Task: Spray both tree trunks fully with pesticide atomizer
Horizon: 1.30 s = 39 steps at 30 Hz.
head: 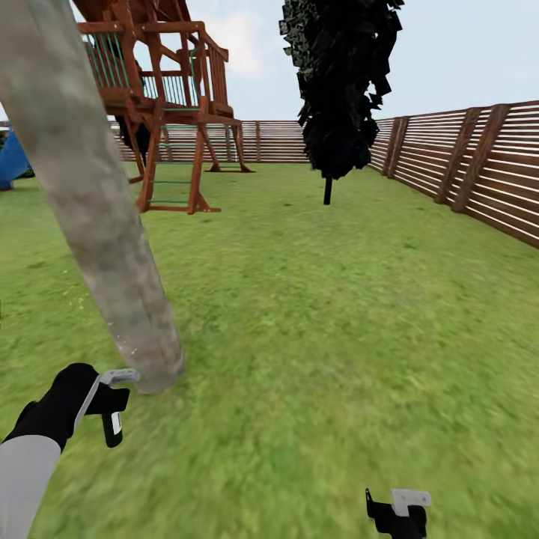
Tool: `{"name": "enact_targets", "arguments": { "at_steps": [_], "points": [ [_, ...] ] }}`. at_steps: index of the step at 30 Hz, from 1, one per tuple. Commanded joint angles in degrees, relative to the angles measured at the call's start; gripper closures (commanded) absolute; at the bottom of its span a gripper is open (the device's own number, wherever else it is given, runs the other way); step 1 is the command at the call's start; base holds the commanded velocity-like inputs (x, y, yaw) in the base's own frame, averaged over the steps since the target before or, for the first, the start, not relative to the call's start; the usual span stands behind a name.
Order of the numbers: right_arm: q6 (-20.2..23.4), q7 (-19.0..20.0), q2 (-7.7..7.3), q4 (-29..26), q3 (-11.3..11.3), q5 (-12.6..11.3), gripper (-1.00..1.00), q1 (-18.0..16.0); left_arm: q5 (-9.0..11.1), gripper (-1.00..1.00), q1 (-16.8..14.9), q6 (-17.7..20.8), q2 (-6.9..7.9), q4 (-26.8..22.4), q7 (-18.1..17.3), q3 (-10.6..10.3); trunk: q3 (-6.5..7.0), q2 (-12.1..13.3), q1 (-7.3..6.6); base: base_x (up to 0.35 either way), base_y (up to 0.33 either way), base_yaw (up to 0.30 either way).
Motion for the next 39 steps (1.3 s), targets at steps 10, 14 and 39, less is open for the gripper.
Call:
{"name": "enact_targets", "arguments": {
  "at_steps": [10,14,39],
  "points": [
    [0.0,-0.3,-0.01,0.0,0.5,-0.2,-1.00,0.0,-0.5,1.00,0.0,0.2,0.03,-0.1,-0.5,0.1,-0.05,0.0,0.01,0.118,-0.240,0.042],
    [0.0,-0.3,-0.01,0.0,0.5,-0.2,-1.00,0.0,-0.5,1.00,-0.7,0.3,0.11,-0.2,-0.6,-0.1,-0.05,0.0,0.01,0.001,-0.267,0.256],
    [0.0,-0.3,-0.10,0.0,0.5,-0.1,-1.00,0.0,-0.9,1.00,-14.0,1.1,0.39,4.8,-0.7,-0.6,-0.05,0.0,0.01,0.000,-0.008,0.030]
  ]
}}
